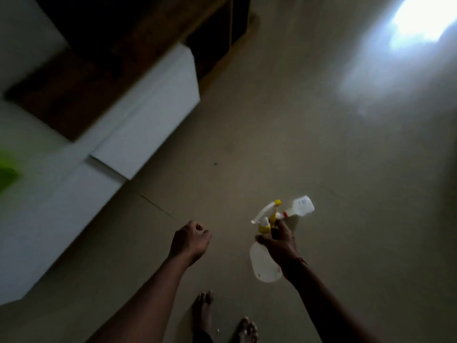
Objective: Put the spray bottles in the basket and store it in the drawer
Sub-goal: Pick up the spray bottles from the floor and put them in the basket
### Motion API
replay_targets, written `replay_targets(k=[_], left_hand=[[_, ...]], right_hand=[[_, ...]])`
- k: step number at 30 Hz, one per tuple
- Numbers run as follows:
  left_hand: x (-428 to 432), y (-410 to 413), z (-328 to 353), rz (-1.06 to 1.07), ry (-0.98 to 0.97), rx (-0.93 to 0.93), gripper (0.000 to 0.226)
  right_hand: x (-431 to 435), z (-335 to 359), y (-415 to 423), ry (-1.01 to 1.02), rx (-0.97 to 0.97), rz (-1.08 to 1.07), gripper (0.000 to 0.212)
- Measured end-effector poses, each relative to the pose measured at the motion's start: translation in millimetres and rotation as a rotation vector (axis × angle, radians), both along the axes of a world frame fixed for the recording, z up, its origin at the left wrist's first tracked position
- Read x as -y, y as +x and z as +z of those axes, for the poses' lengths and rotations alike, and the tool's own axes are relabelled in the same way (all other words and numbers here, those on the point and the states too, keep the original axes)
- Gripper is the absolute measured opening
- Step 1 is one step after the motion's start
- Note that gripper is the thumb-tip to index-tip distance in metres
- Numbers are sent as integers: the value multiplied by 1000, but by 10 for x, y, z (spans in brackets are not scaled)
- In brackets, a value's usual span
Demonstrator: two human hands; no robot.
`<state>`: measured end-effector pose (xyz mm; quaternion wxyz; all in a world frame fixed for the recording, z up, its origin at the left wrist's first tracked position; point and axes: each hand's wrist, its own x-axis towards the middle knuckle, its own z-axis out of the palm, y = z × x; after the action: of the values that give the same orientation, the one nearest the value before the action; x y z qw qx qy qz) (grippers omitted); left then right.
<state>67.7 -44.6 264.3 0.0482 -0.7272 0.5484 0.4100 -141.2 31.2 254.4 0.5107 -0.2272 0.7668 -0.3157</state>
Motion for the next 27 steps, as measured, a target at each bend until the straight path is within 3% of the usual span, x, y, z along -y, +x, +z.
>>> replay_targets(k=[6, 10, 21, 27], left_hand=[[212, 1039, 1500, 143, -110, -18, 38], [271, 1823, 2129, 273, -210, -58, 33], [226, 3658, 2709, 544, -229, -102, 30], [197, 4357, 2746, 665, -210, -128, 40]], right_hand=[[478, 1536, 860, -137, -51, 298, 63], [733, 2204, 1606, -249, -56, 385, 59], [1340, 2981, 3522, -382, 19, 506, 57], [1694, 3078, 4280, -408, 103, 488, 44]])
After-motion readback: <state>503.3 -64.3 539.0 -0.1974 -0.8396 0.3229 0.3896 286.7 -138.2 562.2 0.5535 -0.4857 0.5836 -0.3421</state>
